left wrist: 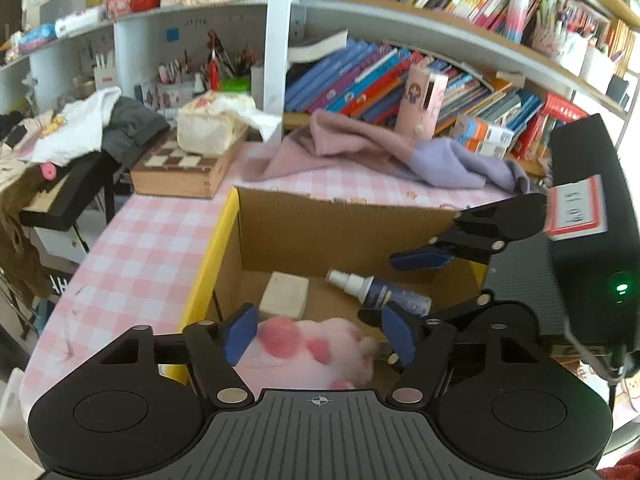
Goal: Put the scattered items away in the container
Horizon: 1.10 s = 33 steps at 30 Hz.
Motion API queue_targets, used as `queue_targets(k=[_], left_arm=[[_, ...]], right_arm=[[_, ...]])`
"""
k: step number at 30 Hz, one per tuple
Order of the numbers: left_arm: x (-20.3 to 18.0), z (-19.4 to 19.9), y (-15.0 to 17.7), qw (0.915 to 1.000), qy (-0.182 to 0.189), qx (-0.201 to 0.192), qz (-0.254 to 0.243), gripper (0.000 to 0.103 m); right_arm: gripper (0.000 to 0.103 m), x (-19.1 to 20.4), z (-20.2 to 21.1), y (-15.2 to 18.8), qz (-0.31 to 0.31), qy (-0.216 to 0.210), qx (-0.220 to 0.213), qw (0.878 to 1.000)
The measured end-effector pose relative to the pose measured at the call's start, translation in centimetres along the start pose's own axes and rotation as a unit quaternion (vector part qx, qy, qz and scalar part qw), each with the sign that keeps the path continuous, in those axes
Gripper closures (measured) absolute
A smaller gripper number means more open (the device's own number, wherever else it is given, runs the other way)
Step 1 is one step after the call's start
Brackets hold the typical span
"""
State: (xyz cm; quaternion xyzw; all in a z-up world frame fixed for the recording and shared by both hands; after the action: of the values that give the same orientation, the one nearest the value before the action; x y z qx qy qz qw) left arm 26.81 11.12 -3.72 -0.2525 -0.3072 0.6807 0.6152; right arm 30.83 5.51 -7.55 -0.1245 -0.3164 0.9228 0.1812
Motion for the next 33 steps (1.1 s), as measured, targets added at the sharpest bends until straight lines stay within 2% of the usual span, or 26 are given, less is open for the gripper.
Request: queue_targets(k=[9, 12, 15, 18, 26, 33], left_arm=[[-0.2, 5.0, 0.6, 0.9990, 0.001, -0.044, -0.001, 0.024], [-0.1, 6.5, 1.1, 0.9987, 0.001, -0.052, -0.004, 0.024], [0.1, 7.8, 1.6, 0.9983, -0.001, -0.058, -0.002, 0.024], [0.4, 9.0, 2.3, 0.9978, -0.009, -0.066, -0.001, 0.024], [0.4, 11.0, 5.7, 0.9984, -0.016, -0.053, 0.007, 0.020], [0.1, 12.1, 8.8, 0.9991, -0.015, -0.037, 0.011, 0.020]], right_arm=[[0.057, 0.4, 7.9, 0.4, -0.046, 0.063, -0.080, 0.994], [0.057, 0.6, 10.2, 1.2, -0.070, 0.082, -0.098, 0.989], [0.051, 0.9, 12.2, 2.4, -0.095, 0.100, -0.113, 0.984], [0.050, 1.7, 13.7, 3.7, -0.118, 0.117, -0.126, 0.978], [0.047, 5.5, 16.7, 6.2, -0.147, 0.135, -0.150, 0.968], [0.044, 9.9, 17.0, 8.2, -0.138, 0.128, -0.148, 0.971]])
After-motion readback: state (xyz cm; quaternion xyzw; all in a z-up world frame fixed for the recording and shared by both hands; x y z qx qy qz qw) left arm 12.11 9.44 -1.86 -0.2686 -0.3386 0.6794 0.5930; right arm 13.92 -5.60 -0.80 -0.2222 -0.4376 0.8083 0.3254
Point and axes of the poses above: each gripper's, at about its wrist camera, not at the fingertips, and z roughly against the way its jaws point, x to its left, y to its underside, the point moved 10 cm from there along -z, roughly the way its jaws point, and after that the axes turned 11 degrees about -y, right-handed, at the moved point
